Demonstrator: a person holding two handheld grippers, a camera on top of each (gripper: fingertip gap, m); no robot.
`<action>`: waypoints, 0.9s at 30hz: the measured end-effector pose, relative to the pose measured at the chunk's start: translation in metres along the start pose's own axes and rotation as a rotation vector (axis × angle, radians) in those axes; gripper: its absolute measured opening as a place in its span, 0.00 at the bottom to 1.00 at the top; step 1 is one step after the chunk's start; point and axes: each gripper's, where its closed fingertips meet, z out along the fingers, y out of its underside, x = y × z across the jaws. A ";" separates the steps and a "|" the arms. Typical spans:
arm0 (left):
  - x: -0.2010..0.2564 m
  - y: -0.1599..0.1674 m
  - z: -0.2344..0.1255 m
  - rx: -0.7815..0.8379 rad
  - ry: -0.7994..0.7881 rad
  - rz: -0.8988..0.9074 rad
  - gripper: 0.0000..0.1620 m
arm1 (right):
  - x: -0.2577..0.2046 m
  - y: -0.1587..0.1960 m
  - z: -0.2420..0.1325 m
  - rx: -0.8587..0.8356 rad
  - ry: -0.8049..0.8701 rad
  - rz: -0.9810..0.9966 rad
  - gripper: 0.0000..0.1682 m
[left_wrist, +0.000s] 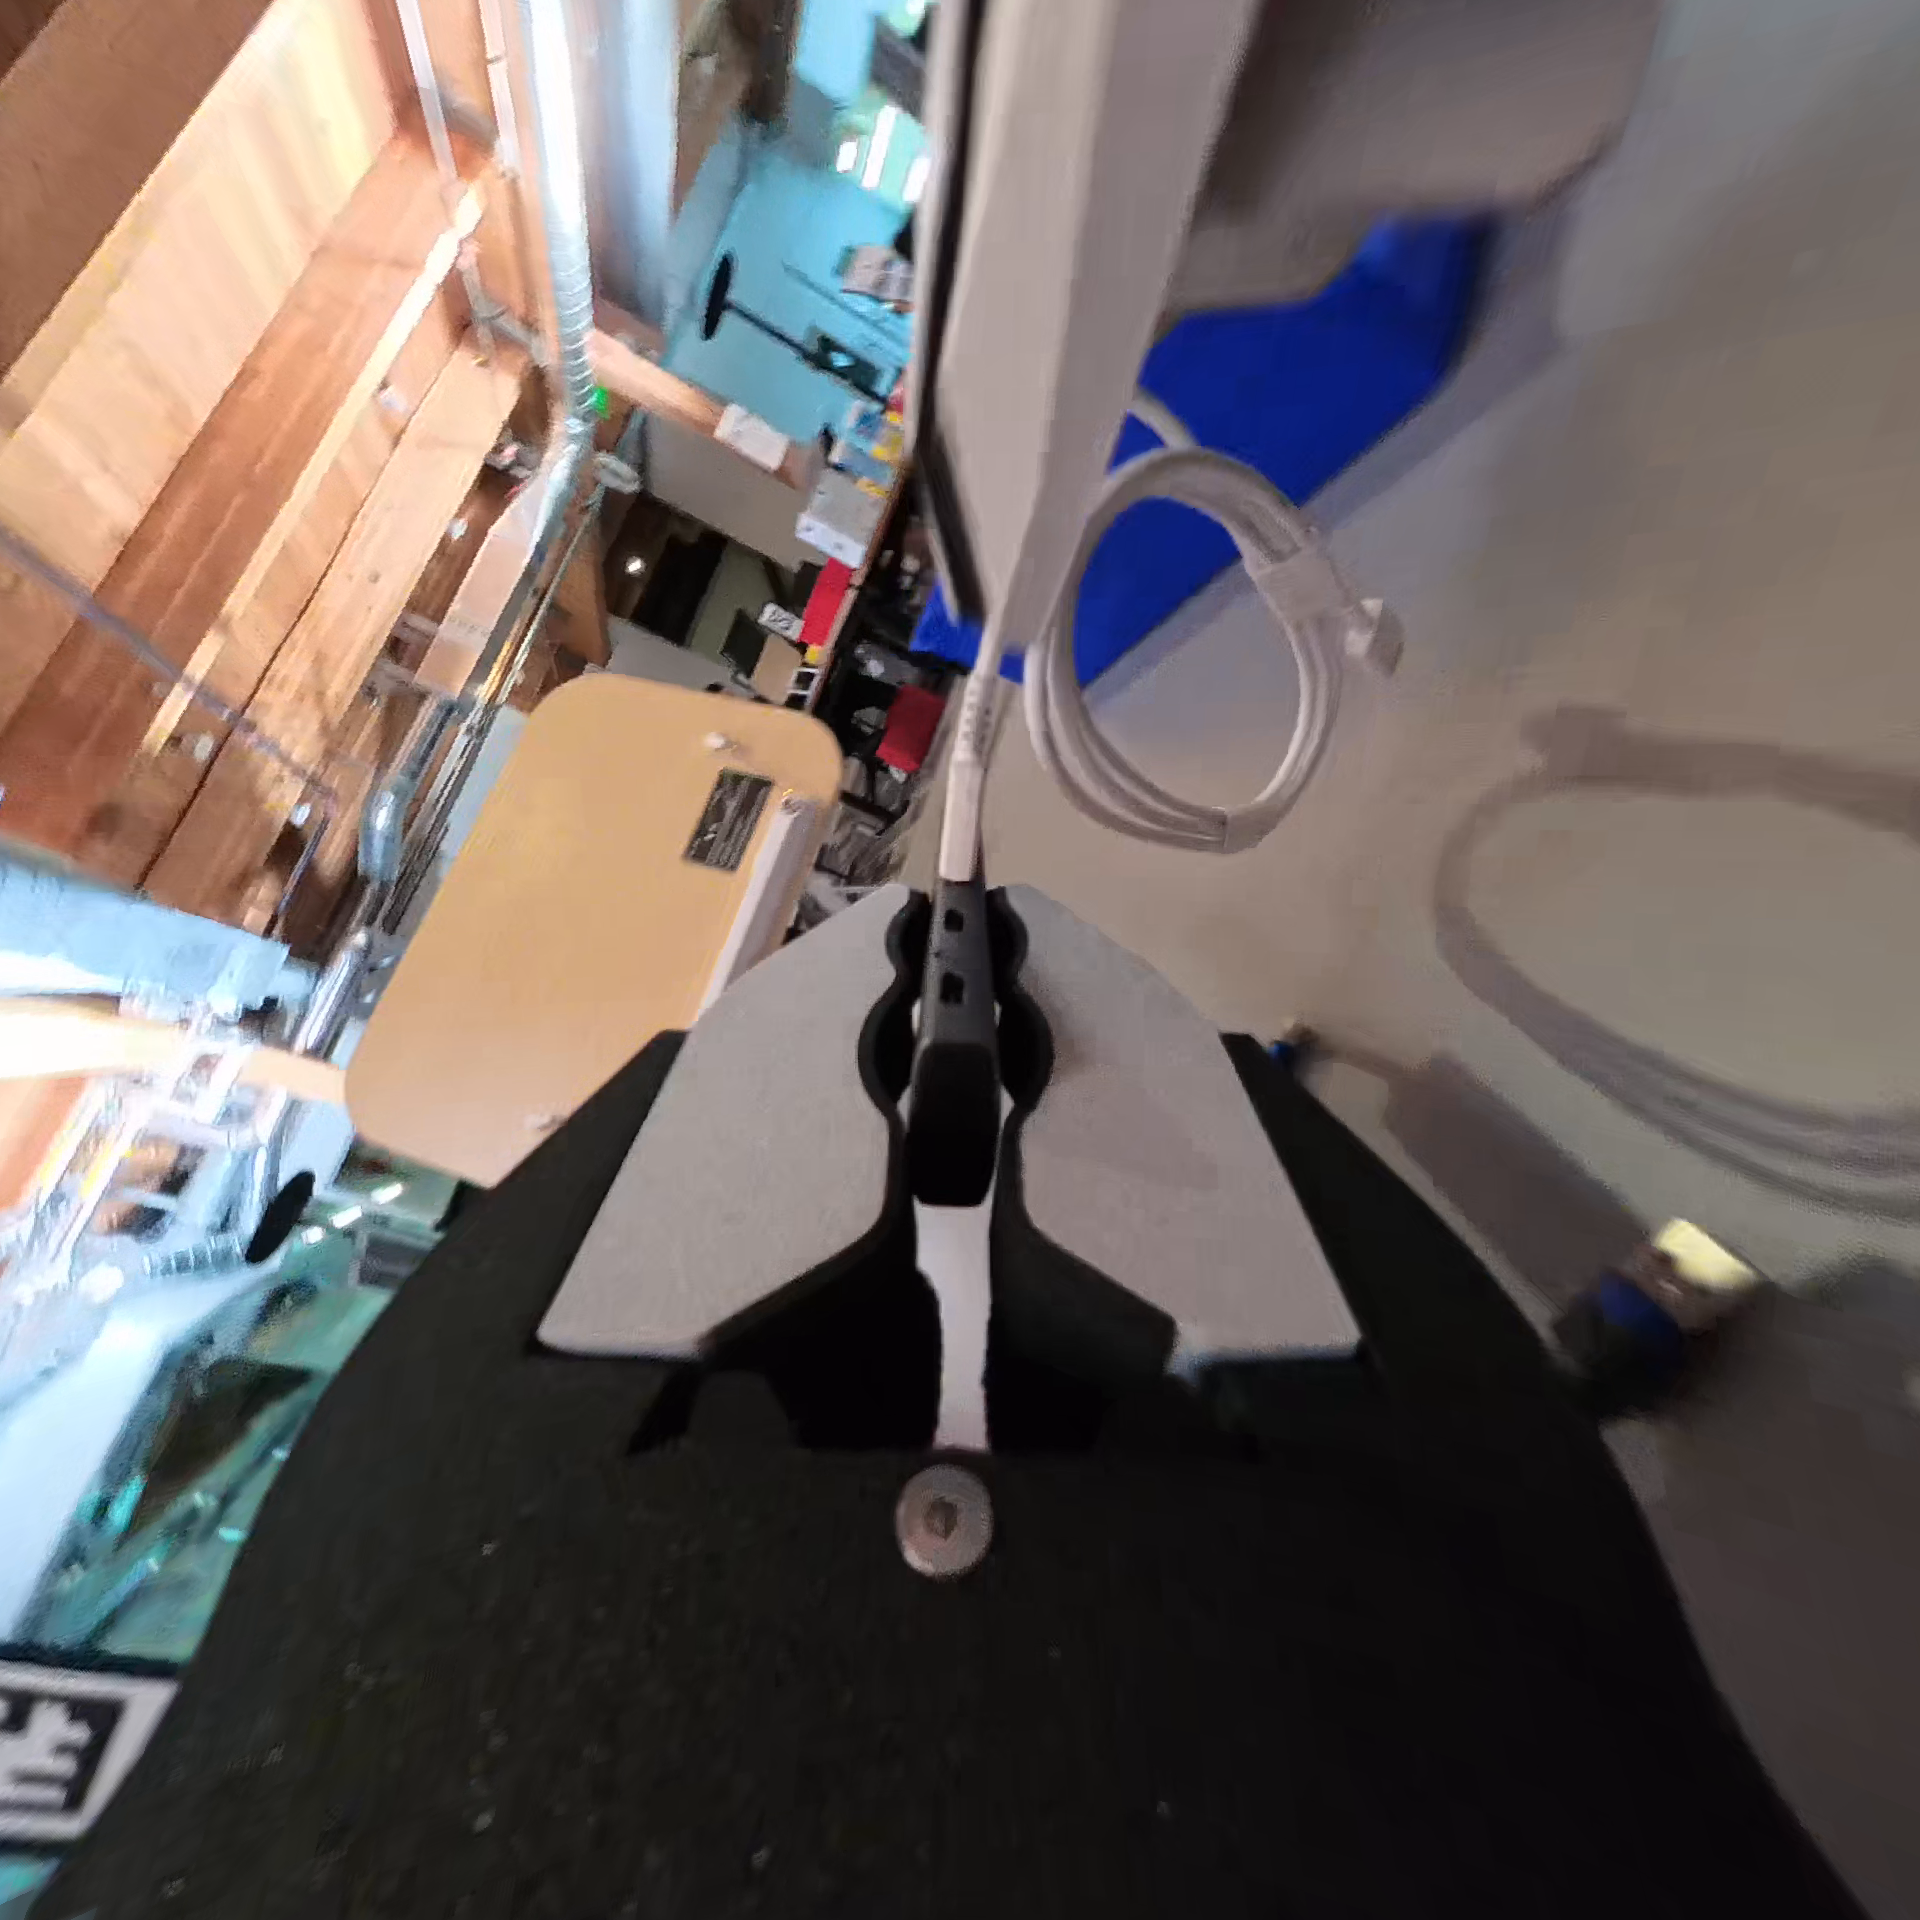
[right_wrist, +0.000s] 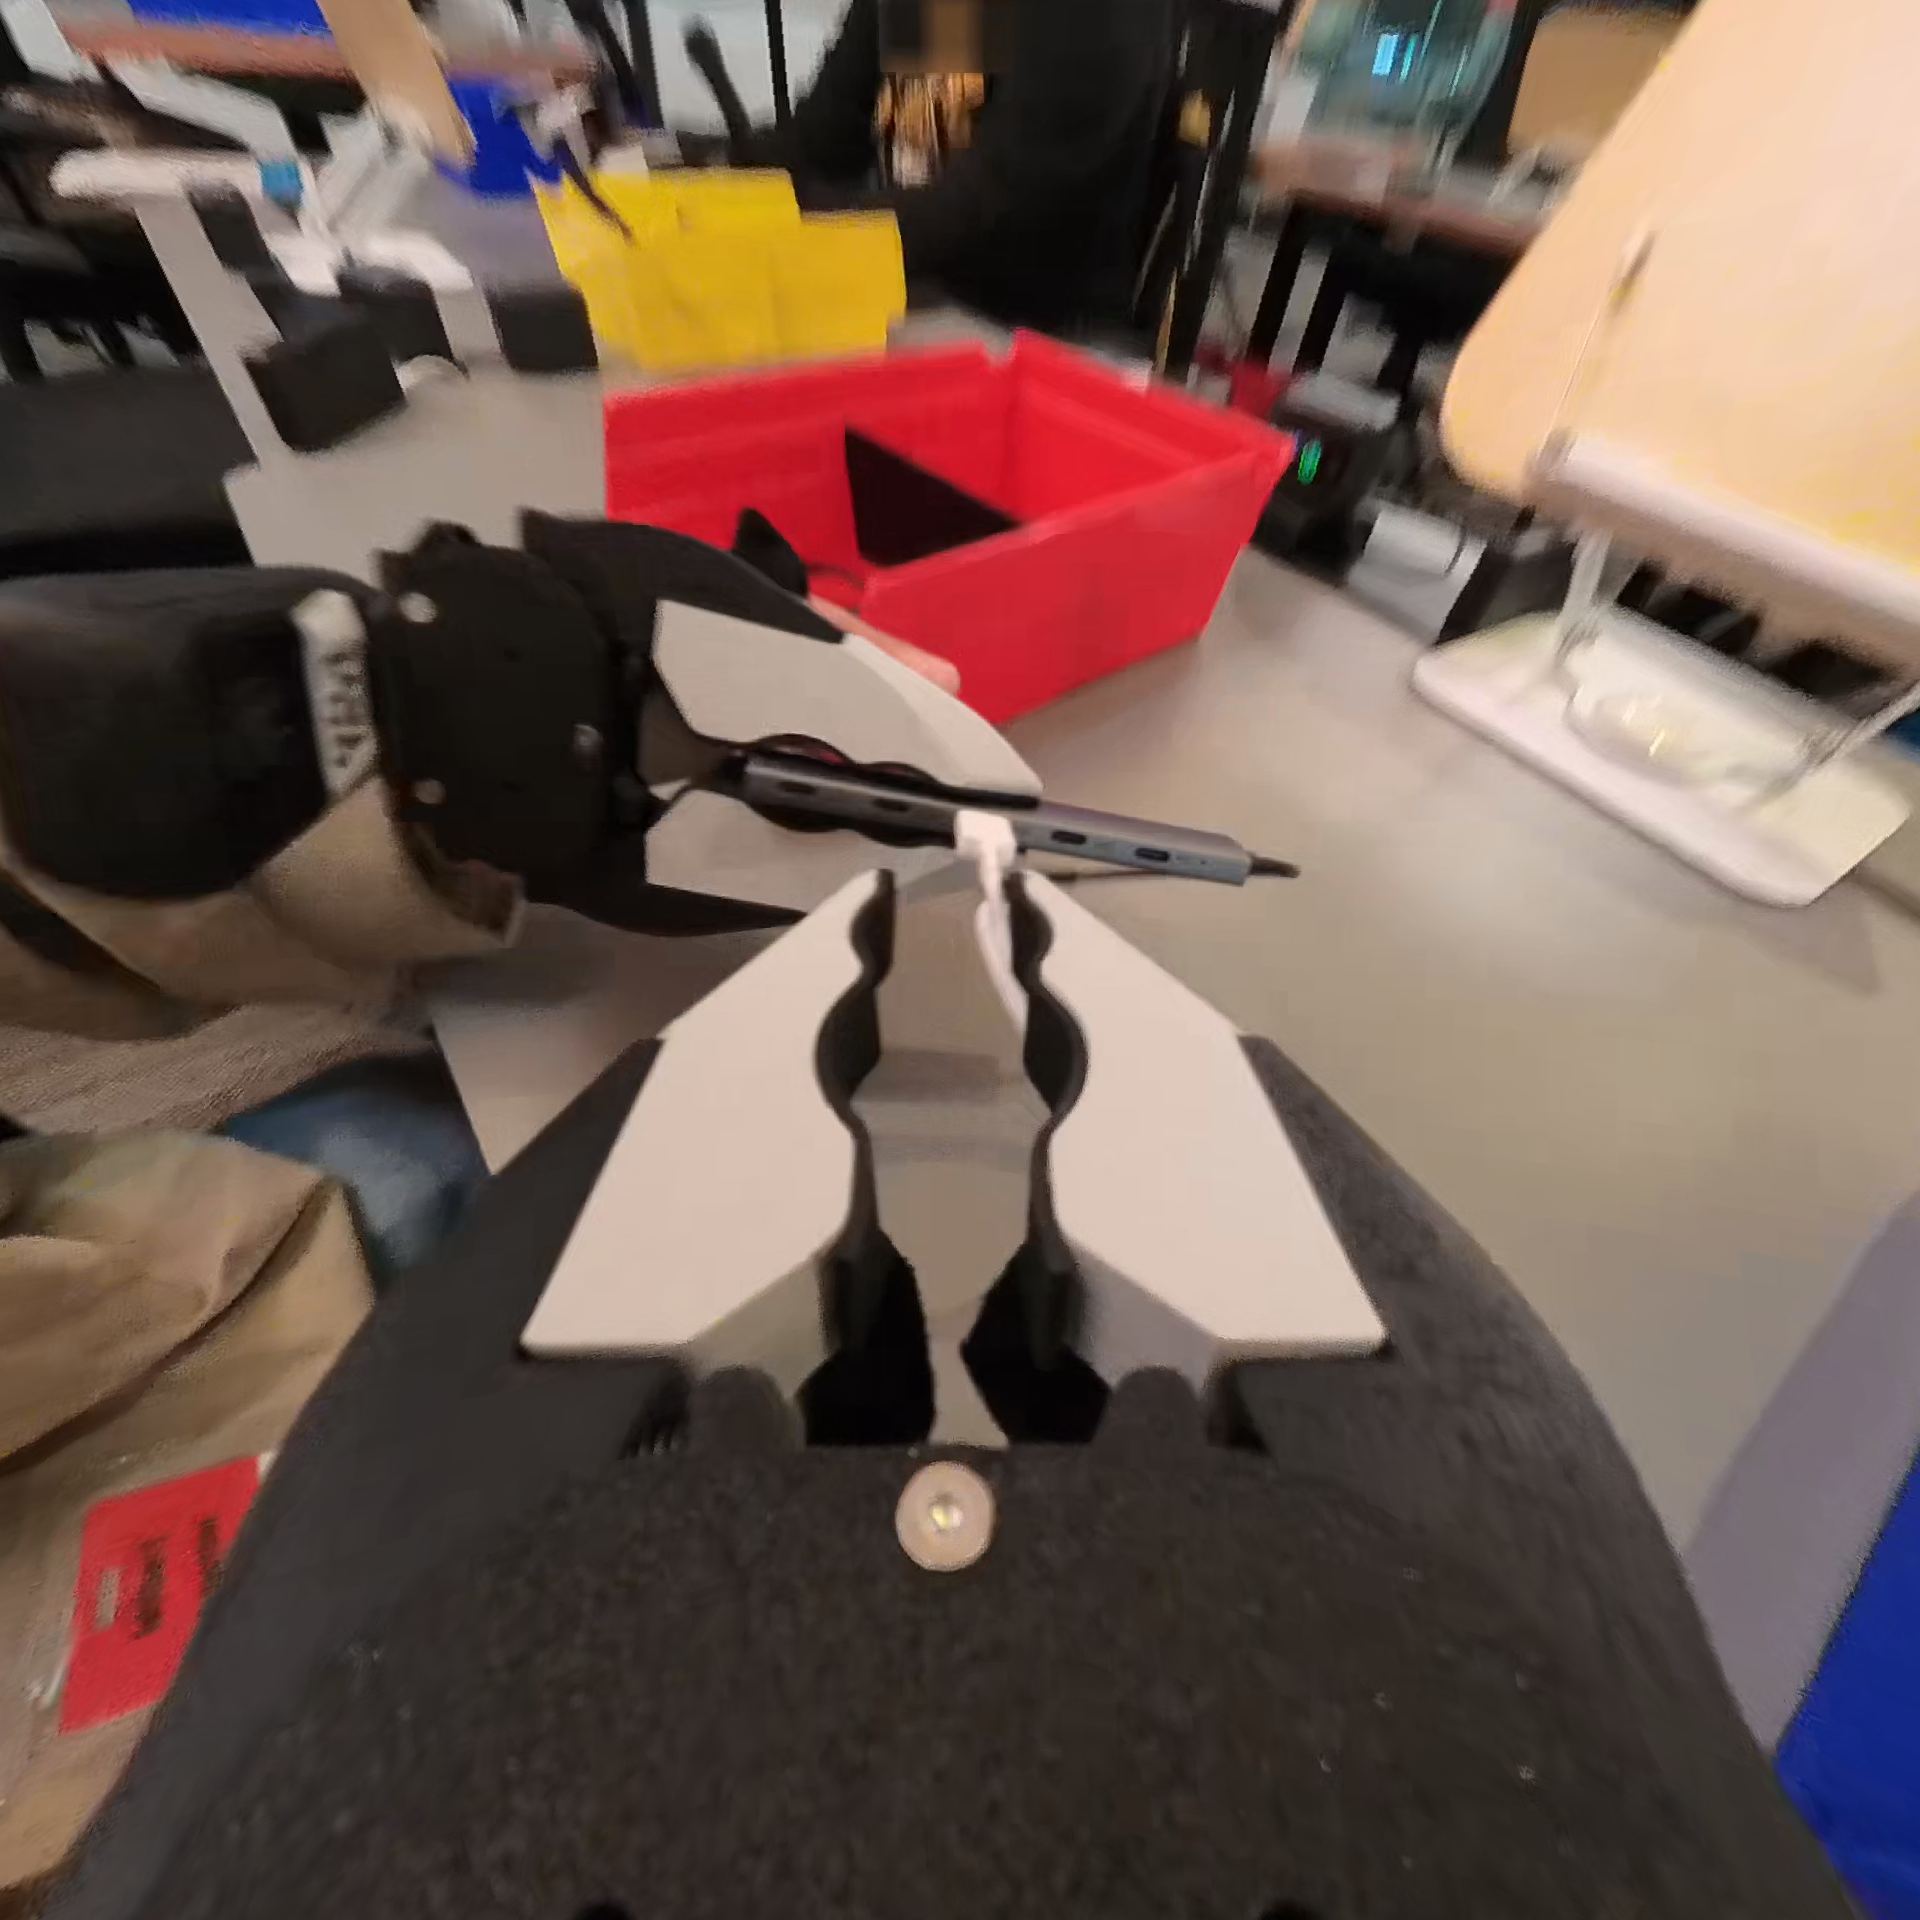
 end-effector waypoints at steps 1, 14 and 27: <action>-0.009 0.003 -0.001 0.005 -0.030 -0.039 0.06 | -0.003 -0.010 -0.005 0.044 0.003 -0.029 0.11; -0.047 0.023 -0.017 0.016 -0.142 -0.292 0.06 | -0.047 0.097 0.062 -0.334 -0.285 0.089 0.27; -0.059 0.033 -0.026 0.009 -0.175 -0.321 0.06 | -0.034 0.100 -0.001 -0.389 -0.430 -0.456 0.08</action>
